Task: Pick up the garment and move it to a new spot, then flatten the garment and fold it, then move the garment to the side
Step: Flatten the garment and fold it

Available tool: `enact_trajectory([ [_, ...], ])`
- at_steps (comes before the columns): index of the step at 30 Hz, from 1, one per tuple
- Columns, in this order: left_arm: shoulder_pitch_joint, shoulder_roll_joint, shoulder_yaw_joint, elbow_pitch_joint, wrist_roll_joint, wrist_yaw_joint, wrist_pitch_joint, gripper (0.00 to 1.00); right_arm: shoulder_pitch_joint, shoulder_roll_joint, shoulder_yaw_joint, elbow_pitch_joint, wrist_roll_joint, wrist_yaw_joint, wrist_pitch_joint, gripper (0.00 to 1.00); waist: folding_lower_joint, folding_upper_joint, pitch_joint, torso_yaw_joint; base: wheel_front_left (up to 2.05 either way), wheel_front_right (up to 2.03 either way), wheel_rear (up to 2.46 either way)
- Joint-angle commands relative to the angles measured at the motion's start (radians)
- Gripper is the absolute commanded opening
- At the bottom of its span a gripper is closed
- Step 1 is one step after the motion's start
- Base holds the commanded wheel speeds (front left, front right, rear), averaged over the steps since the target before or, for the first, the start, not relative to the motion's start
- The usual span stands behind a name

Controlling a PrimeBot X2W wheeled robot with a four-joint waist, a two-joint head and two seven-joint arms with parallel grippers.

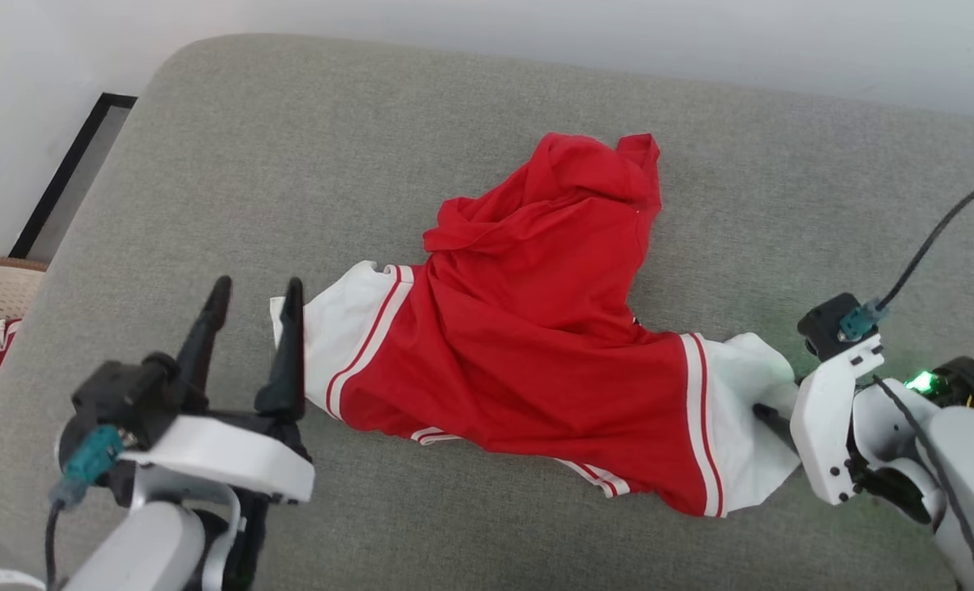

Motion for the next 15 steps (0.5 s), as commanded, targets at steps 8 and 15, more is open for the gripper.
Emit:
enact_trajectory([
  [8, 0.116, -0.111, 0.145, 0.013, 0.123, -0.110, -0.005, 1.00, -0.056, -0.109, 0.009, 0.041, 0.099, -0.002, 0.037, 0.00, 0.0000, -0.0001, -0.009, -0.011, 0.00, 0.00, 0.00],
  [15, 0.147, -0.140, 0.211, 0.036, 0.159, -0.172, -0.005, 1.00, -0.028, -0.194, -0.109, 0.044, 0.137, -0.001, 0.071, 0.00, 0.0000, -0.0001, -0.013, -0.036, 0.00, 0.00, 0.00],
])
